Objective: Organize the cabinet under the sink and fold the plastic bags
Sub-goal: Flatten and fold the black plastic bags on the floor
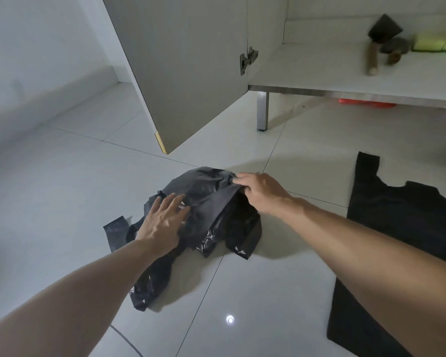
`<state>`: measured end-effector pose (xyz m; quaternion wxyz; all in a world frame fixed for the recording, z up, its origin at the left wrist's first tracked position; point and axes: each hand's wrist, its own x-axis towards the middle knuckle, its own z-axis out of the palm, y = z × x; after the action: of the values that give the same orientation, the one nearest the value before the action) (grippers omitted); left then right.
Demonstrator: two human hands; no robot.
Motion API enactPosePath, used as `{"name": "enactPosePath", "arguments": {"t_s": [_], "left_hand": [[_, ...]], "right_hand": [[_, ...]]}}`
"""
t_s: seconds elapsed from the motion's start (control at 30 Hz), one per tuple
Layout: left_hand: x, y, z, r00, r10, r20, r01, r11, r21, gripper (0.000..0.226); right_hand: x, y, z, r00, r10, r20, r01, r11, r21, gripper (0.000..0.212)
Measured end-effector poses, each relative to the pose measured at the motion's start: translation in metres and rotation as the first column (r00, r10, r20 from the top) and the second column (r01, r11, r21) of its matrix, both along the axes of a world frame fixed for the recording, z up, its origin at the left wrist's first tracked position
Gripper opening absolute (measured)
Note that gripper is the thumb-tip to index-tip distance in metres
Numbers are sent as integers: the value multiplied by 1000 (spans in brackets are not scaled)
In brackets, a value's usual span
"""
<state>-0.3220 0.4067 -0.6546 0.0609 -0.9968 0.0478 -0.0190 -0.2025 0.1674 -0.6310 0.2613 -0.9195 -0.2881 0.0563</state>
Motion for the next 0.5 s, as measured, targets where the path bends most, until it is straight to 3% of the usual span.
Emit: {"name": "enactPosePath", "arguments": {"t_s": [0.07, 0.17, 0.27, 0.4, 0.43, 0.5], "left_hand": [[8, -2, 12, 989, -10, 146, 33, 987, -155, 49], [19, -24, 53, 961, 203, 190, -123, 924, -362, 15], [35, -47, 93, 905, 384, 183, -188, 748, -637, 20], [57, -82, 141, 906, 314, 284, -52, 749, -661, 35], [62, -94, 151, 911, 291, 293, -27, 749, -662, 31], [69, -117, 170, 904, 296, 309, -12, 740, -672, 18]], "right_hand": [[6, -15, 16, 999, -40, -26, 40, 999, -21, 37], [10, -39, 37, 993, -118, -29, 117, 993, -7, 27], [8, -64, 61, 984, -173, -40, 175, 984, 31, 32], [-5, -78, 96, 994, -113, 3, 110, 976, 188, 61], [-8, -78, 106, 994, -112, 14, 105, 962, 253, 63], [-11, -79, 127, 991, -123, 44, 99, 928, 360, 44]]}}
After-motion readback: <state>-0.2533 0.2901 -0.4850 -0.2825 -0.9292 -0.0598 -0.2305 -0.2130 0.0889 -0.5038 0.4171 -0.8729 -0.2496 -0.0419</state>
